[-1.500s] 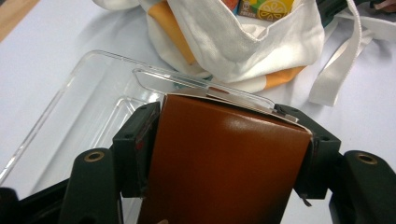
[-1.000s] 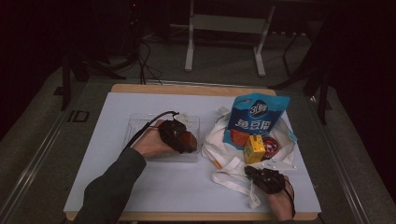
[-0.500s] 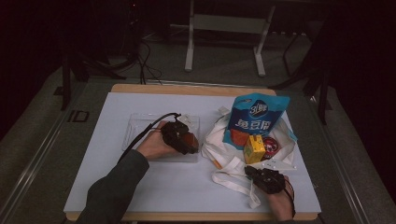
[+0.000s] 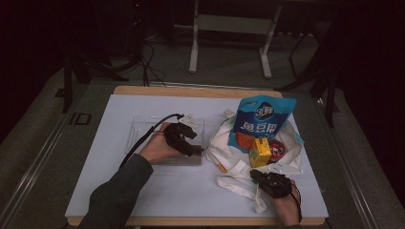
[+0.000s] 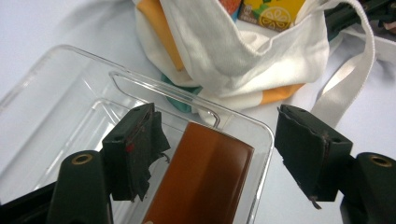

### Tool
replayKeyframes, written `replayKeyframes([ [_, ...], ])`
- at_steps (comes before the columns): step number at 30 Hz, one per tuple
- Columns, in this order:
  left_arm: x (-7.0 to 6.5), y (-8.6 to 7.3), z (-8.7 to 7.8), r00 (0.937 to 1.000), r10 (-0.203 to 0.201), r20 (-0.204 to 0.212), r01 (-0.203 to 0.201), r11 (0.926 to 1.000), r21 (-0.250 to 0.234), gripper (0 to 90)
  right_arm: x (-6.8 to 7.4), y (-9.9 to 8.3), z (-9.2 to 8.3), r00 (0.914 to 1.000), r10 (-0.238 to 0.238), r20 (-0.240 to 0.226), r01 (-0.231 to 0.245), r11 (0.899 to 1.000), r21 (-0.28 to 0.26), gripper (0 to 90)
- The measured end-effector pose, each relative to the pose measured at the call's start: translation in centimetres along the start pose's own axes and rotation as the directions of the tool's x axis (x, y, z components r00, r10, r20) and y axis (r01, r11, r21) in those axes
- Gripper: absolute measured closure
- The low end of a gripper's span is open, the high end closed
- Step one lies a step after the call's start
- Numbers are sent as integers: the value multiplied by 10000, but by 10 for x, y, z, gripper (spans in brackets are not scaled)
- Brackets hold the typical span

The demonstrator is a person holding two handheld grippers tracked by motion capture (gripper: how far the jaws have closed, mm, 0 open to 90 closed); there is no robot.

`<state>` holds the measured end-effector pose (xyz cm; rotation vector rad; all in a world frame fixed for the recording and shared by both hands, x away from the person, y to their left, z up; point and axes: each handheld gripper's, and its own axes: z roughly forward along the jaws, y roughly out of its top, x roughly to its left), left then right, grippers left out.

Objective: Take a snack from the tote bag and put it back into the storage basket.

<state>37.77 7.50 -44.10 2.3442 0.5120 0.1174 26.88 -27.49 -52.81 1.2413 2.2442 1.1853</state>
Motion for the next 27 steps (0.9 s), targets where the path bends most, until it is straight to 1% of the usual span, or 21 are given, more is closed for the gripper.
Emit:
replayKeyframes([
  [1, 0, 0, 0, 10000, 0, 0, 0, 10000, 0, 313, 0, 0, 0, 10000, 0, 0, 0, 10000, 0, 833],
  [2, -2, 1, -3, 9997, 135, -182, -139, 9996, -228, 318, 0, 0, 0, 10000, 1, 1, -1, 10000, -3, 833],
  [4, -5, 2, -4, 9988, 243, -423, -255, 9993, -283, 320, 0, 0, 0, 10000, 3, -5, -3, 10000, -5, 832],
  [5, -6, 2, -3, 9987, 240, -439, -256, 9990, -359, 321, 0, 0, 0, 10000, 0, -3, 0, 10000, -2, 833],
  [7, -8, 3, -3, 9976, 324, -612, -350, 9985, -420, 324, 0, 0, 0, 10000, 4, 2, -4, 10000, -8, 833],
  [14, -14, 6, -2, 9959, 489, -763, -539, 9965, -645, 324, 0, 0, 0, 10000, -8, 9, 8, 10000, -10, 832],
  [18, -19, 9, -3, 9933, 597, -990, -687, 9935, -908, 336, 0, 0, 0, 10000, -46, 26, 46, 10000, -40, 831],
  [20, -21, 11, -4, 9928, 622, -1023, -726, 9922, -1014, 336, 0, 0, 0, 10000, -49, 29, 49, 10000, -47, 830],
  [21, -21, 12, -4, 9920, 697, -1049, -802, 9918, -996, 336, 0, -1, 0, 10000, -51, 29, 51, 10000, -51, 830],
  [27, -25, 16, -4, 9908, 701, -1154, -839, 9893, -1191, 339, 1, -1, 0, 10000, -33, 41, 33, 9999, -106, 828],
])
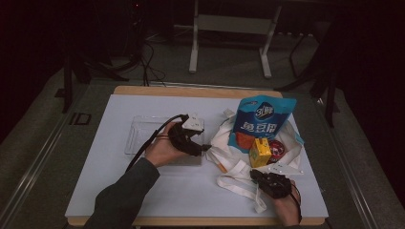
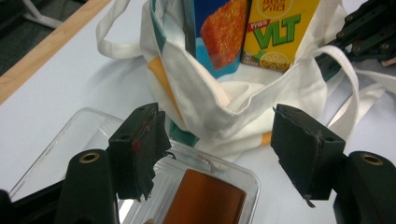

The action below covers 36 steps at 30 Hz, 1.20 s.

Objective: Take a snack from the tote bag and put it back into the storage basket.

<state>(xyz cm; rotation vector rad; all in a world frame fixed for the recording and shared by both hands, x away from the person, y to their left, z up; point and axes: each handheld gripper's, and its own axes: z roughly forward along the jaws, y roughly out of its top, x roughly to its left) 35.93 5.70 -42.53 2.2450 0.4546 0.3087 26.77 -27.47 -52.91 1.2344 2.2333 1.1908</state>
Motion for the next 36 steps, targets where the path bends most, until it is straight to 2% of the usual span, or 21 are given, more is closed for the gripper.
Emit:
replayKeyframes([
  [8, -2, 5, 4, 10000, -80, 36, 81, 9998, -191, 347, -1, 0, 0, 9999, 31, -101, -31, 10000, -19, 819],
  [17, -7, 11, 7, 9999, 89, 127, -85, 9995, -302, 350, -2, -1, 0, 9999, 46, -167, -47, 10000, -66, 816],
  [29, -14, 20, 11, 9995, 91, 302, -72, 9980, -621, 358, -1, -2, 0, 9999, 14, -112, -15, 9999, -121, 814],
  [36, -17, 26, 17, 9993, 141, 360, -118, 9979, -639, 360, -2, -2, 0, 9999, 13, -138, -15, 9999, -132, 814],
])
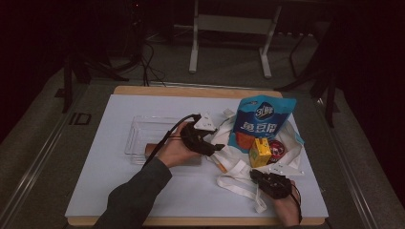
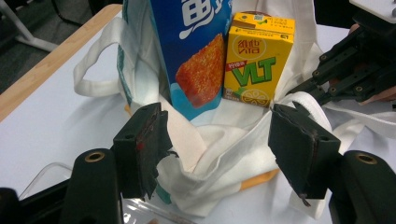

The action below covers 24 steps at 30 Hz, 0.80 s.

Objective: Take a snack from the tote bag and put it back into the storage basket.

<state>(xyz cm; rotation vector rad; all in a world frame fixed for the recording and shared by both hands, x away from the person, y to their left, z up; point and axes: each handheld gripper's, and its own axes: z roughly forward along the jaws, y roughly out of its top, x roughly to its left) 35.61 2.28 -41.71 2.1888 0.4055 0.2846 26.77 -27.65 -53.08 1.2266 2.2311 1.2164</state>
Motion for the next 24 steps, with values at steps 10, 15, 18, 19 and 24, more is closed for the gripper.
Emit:
replayKeyframes([
  [10, -6, 7, 8, 9999, 24, 134, -23, 10000, -76, 360, 0, 0, 0, 10000, 10, 22, -10, 10000, -11, 813],
  [15, -9, 10, 12, 9998, 87, 175, -85, 9999, -121, 360, 0, 0, 0, 10000, 23, 15, -23, 10000, -22, 812],
  [18, -11, 12, 16, 9997, 140, 193, -138, 9999, -93, 360, 0, 0, 0, 10000, 25, 23, -25, 10000, -28, 810],
  [19, -11, 12, 17, 9997, 156, 212, -155, 9999, -66, 360, 0, 0, 0, 10000, 26, 18, -26, 10000, -27, 809],
  [24, -15, 16, 23, 9994, 201, 283, -198, 9997, -106, 360, 1, -1, 0, 10000, -5, 53, 5, 10000, -46, 806],
])
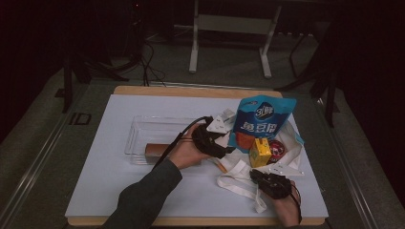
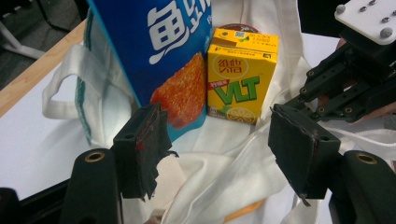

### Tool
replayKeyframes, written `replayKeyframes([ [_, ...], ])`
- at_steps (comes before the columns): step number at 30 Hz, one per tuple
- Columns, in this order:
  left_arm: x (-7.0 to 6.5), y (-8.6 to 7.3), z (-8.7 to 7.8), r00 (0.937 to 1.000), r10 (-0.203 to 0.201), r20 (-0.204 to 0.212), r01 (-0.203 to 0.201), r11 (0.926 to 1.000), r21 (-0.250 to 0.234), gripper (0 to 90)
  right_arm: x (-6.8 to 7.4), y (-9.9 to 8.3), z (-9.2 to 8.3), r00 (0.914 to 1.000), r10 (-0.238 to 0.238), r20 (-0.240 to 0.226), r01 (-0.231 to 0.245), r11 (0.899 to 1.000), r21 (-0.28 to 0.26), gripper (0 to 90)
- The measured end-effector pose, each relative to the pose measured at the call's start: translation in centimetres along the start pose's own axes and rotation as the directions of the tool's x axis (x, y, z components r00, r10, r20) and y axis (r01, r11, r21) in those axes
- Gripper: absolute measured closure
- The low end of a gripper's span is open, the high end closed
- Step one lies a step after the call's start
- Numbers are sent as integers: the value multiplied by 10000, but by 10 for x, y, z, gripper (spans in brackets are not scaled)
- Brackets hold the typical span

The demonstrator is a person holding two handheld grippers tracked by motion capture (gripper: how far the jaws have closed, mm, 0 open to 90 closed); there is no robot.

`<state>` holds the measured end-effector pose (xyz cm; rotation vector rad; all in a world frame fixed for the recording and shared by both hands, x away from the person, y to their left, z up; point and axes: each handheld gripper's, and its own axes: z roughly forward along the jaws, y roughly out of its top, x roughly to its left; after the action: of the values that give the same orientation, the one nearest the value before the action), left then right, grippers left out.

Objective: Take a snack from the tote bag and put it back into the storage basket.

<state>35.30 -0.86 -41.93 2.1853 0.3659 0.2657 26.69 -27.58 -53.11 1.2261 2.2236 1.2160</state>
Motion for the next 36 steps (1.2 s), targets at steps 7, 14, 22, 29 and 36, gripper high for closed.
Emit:
replayKeyframes([
  [7, -3, 4, 8, 9999, 88, 86, -89, 9999, 92, 360, 0, 0, 0, 10000, -28, 4, 28, 10000, -6, 806],
  [14, -5, 7, 16, 9997, 107, 205, -111, 9998, 161, 360, 0, 0, 0, 10000, -33, -2, 33, 10000, -10, 806],
  [22, -8, 11, 22, 9994, 172, 306, -177, 9997, 145, 357, 0, 0, 0, 10000, -41, 0, 41, 10000, -10, 805],
  [29, -11, 17, 29, 9987, 286, 429, -292, 9995, 135, 354, 0, 0, 0, 10000, -17, -12, 17, 10000, -3, 804],
  [36, -12, 20, 35, 9979, 332, 547, -339, 9994, 119, 354, 0, 0, 0, 10000, -32, -16, 32, 10000, -5, 803],
])
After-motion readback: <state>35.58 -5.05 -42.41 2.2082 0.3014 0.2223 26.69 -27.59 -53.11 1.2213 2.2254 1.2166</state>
